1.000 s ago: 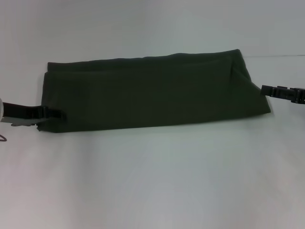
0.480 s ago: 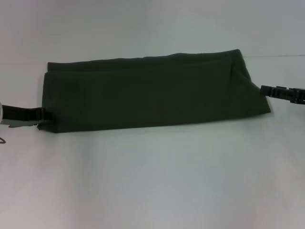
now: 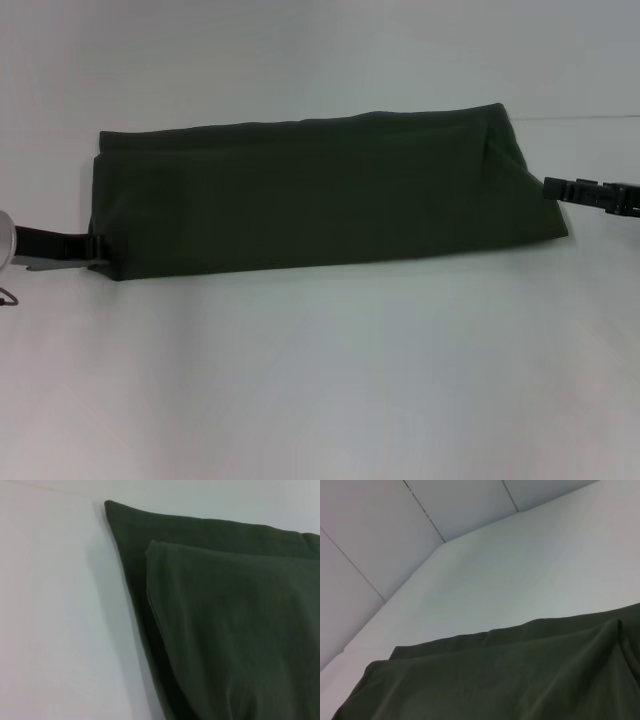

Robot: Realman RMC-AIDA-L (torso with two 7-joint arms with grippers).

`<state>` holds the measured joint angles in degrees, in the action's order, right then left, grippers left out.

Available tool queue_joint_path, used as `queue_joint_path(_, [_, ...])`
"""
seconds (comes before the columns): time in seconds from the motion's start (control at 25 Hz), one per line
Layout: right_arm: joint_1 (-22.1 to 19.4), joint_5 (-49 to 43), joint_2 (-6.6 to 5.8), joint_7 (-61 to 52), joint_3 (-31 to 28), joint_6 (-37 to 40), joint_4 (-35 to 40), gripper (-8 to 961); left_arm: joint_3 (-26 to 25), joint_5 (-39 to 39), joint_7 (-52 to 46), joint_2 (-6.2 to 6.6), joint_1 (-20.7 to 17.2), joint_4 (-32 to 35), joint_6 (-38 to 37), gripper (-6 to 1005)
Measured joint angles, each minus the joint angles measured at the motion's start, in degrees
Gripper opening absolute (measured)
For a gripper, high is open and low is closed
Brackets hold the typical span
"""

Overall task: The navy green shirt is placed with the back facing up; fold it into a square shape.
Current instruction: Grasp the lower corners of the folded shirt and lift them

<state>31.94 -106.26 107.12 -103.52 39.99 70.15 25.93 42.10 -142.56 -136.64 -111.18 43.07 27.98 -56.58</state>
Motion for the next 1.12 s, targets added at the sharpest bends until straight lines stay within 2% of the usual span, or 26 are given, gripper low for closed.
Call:
queue_joint_path(0.04, [0.0, 0.0, 0.02, 0.1, 0.0, 0.0, 0.0, 835, 0.0, 0.0, 0.0, 0.0, 0.0, 0.0, 0.0, 75])
queue_joint_path(0.48, [0.3, 0.0, 0.11, 0.2, 0.0, 0.0, 0.0, 834, 0.1, 0.0, -0.3, 0.0, -0.2, 0.4, -0.2, 74])
queue_joint_path(1.04, [0.3, -0.7, 0.16, 0.3, 0.1, -0.7, -0.4, 835, -0.1, -0.1, -0.5, 0.03, -0.2, 0.1, -0.3, 92])
queue_joint_path(1.12, [0.3, -0.7, 0.21, 0.3, 0.1, -0.7, -0.4, 835, -0.1, -0.1, -0.5, 0.06, -0.1, 0.1, -0.3, 131])
